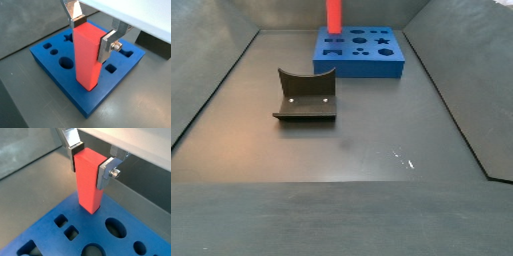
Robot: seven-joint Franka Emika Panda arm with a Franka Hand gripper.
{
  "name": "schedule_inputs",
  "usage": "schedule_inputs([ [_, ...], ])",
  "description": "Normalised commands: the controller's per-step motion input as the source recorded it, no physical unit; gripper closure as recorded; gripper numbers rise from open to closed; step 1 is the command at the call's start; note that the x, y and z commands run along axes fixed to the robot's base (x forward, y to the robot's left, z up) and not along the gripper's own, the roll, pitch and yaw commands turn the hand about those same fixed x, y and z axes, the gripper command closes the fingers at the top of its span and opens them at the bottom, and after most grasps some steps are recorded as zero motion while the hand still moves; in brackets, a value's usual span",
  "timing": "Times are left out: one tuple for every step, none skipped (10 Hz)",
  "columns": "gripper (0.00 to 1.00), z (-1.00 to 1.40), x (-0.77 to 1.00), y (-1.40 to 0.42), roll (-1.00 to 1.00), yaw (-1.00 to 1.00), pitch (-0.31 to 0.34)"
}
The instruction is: Insert the rectangle object.
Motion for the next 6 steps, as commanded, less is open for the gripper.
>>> schedule_inputs([
  [1.0,-0.49,0.08,0.0,0.0,0.0,0.0],
  [1.0,-0.51,0.17,0.0,0.0,0.0,0.0],
  [1.0,-0.47,0.21,0.0,0.0,0.0,0.014],
  [1.0,-0.29,0.14,0.0,-0.05,-0.16,0.0],
  [1.0,-0.03,0.11,0.08,-0.08,-0.07,0.0],
  [1.0,0.0,0.0,0.0,0.0,0.0,0.0],
])
